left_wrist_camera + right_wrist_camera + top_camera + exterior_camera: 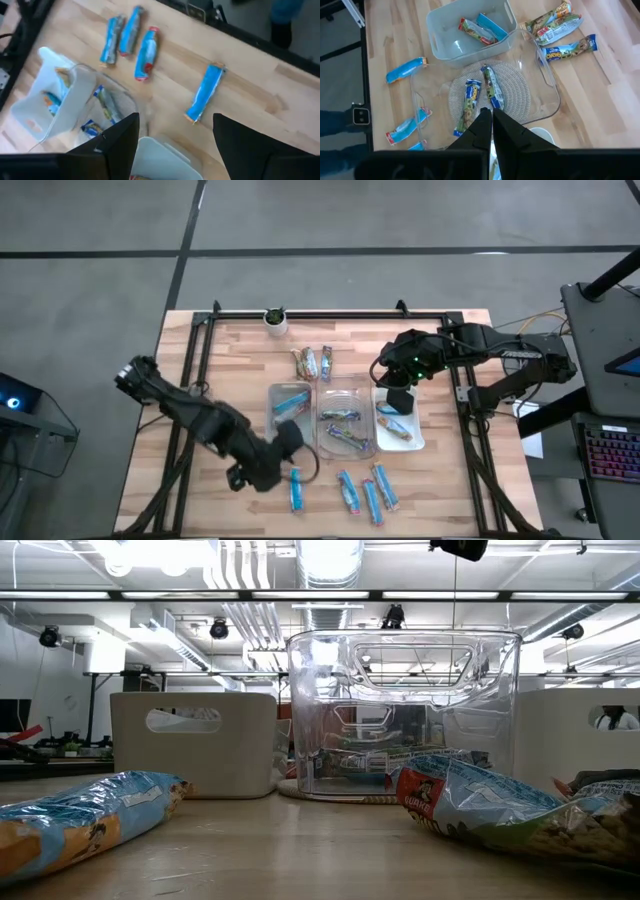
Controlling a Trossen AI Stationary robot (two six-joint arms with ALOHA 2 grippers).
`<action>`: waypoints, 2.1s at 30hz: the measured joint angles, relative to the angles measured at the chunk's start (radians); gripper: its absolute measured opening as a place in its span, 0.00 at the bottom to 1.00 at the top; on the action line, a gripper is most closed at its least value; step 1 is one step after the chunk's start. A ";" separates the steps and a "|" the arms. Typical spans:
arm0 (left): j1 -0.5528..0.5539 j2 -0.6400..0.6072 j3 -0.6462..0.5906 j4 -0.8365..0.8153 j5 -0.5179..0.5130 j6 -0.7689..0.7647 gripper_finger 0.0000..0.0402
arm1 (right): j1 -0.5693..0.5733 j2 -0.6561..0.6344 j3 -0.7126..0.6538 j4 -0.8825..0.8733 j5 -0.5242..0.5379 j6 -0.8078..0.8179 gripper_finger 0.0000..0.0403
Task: Pick and place Granola Bars by type
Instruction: Put the left yellow granola bar into the white bin
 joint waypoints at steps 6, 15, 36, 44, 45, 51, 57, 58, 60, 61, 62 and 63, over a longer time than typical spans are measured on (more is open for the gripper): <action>-0.061 0.101 0.006 -0.003 -0.029 -0.011 0.58 | 0.000 0.000 0.000 0.000 -0.008 -0.054 0.02; -0.062 0.216 0.052 -0.001 -0.025 -0.023 0.55 | 0.000 0.000 0.000 0.000 -0.011 -0.067 0.02; 0.001 0.408 0.048 -0.001 0.066 0.187 0.49 | 0.000 0.000 0.000 0.000 -0.010 -0.018 0.02; 0.000 0.483 0.047 0.007 0.071 0.293 0.49 | 0.000 0.000 0.000 0.001 -0.008 -0.018 0.02; 0.000 0.490 0.047 0.009 0.071 0.301 0.49 | 0.001 0.000 0.000 0.001 -0.007 -0.018 0.02; 0.000 0.534 0.047 0.043 0.078 0.313 0.49 | 0.001 0.000 0.000 0.001 -0.002 -0.019 0.02; 0.001 0.554 0.047 0.062 0.085 0.313 0.49 | 0.000 0.000 0.000 0.002 0.000 -0.024 0.02; 0.000 0.559 0.047 0.061 0.086 0.313 0.49 | 0.001 0.000 0.000 0.001 0.000 -0.025 0.02; 0.000 0.564 0.047 0.061 0.086 0.313 0.49 | 0.000 0.000 0.000 0.002 0.000 -0.026 0.02; 0.001 0.565 0.047 0.058 0.087 0.313 0.49 | 0.001 0.000 0.000 0.002 0.000 -0.026 0.02; 0.001 0.565 0.047 0.053 0.088 0.313 0.49 | 0.000 0.000 0.000 0.002 0.000 -0.026 0.02; 0.001 0.565 0.047 0.051 0.089 0.312 0.49 | 0.000 0.000 0.000 0.002 0.000 -0.027 0.02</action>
